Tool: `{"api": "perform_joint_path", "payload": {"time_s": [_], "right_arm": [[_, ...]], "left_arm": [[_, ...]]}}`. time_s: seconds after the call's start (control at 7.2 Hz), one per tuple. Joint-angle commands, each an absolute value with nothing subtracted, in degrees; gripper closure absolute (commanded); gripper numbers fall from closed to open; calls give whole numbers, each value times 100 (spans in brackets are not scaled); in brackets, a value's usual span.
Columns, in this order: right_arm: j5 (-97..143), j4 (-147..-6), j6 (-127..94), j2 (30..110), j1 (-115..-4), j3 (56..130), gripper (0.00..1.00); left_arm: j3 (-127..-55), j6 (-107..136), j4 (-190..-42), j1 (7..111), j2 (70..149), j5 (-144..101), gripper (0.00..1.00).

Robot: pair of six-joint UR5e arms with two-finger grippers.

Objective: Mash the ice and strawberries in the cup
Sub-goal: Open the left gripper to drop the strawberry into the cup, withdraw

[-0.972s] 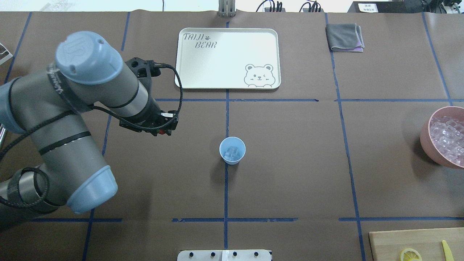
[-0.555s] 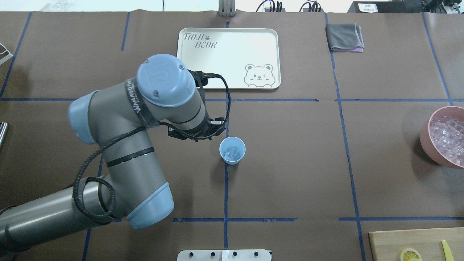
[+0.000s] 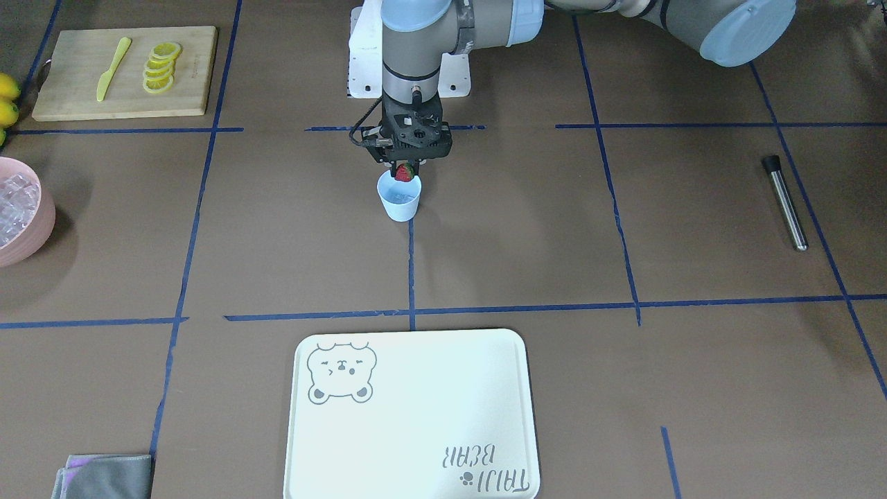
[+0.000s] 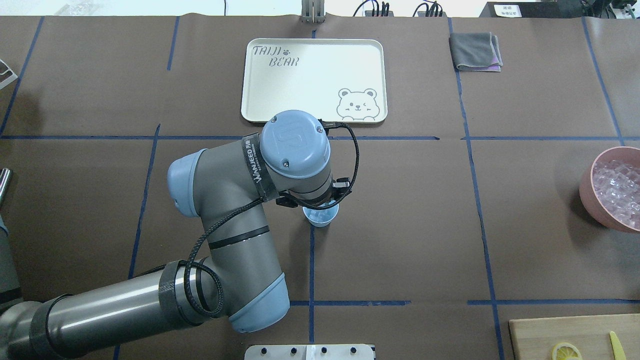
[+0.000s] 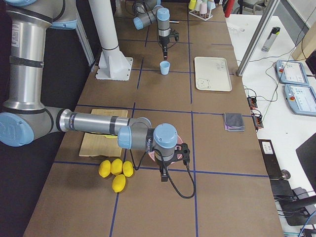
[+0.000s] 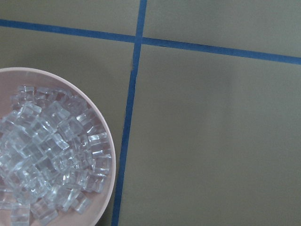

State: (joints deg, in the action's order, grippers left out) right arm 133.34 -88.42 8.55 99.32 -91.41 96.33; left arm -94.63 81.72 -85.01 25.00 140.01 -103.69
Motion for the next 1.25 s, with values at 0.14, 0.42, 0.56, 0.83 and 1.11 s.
{"api": "perform_joint_path", "payload": {"time_s": [0.14, 0.42, 0.56, 0.83, 1.11], "right_arm": [[13342, -8850, 853, 9932, -9141, 9633, 0], [13342, -8842, 853, 9940, -9141, 9633, 0], [13342, -8842, 844, 9932, -9141, 9633, 0], [13342, -8842, 835, 9932, -9141, 9633, 0], [13333, -8850, 844, 9940, -9141, 9615, 0]], "left_arm": [[-9413, 8165, -8561, 2470, 14001, -10345, 47], [-9422, 8130, -8552, 2470, 13966, -10345, 0], [-9431, 8130, -8560, 2478, 13966, -10345, 0], [-9884, 7860, -8421, 2548, 13592, -10423, 0], [-11061, 6484, -8140, 3396, 12206, -11114, 0]]}}
